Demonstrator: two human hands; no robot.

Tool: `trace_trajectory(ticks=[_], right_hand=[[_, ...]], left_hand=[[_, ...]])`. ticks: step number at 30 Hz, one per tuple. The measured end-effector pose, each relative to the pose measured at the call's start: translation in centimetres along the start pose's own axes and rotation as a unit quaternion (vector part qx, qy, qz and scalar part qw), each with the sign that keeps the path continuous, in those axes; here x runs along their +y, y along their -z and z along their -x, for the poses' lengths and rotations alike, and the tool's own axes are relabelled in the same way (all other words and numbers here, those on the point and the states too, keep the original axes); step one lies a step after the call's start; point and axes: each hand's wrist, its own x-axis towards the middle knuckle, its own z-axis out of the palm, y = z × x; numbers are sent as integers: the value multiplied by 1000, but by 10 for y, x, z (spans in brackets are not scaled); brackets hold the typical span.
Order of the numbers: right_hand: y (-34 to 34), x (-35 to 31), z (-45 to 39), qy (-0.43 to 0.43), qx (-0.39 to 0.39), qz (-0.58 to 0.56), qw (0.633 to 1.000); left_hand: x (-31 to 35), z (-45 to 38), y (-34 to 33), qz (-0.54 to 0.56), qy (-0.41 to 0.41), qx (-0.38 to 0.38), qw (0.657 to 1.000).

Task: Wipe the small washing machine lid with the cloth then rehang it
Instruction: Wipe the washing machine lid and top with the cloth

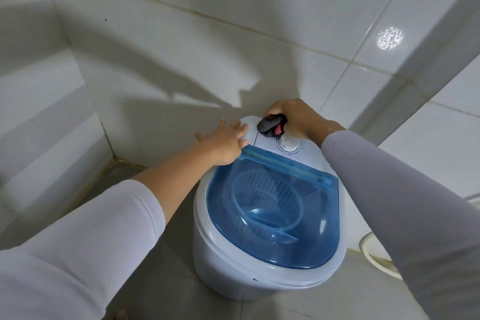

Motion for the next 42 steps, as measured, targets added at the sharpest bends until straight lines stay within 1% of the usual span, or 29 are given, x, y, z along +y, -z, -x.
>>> trace_trajectory(ticks=[5,9,13,18,22,27,33,38,42], right_hand=[[-5,14,5,-28,22,-29,999],[-6,27,14,-72,42,-27,996],[-7,37,26,-116,51,-31,991],[-11,44,47,-148,73,-52,985],[-17,40,57,-173,90,-30,980],[-20,31,68,-209,76,1,975],[-24,15,85,-210,60,-19,976],[-28,1,88,-186,26,-15,982],[-30,-10,82,-176,16,-5,984]], left_hand=[[2,3,2,-61,13,9,998],[4,3,2,-80,19,7,997],[4,3,2,-74,29,1,997],[4,3,3,-66,40,4,997],[5,6,2,-65,37,8,997],[4,6,2,-54,33,12,998],[4,7,4,-55,33,5,998],[4,5,6,-47,42,-11,998],[6,6,7,-44,47,-16,998]])
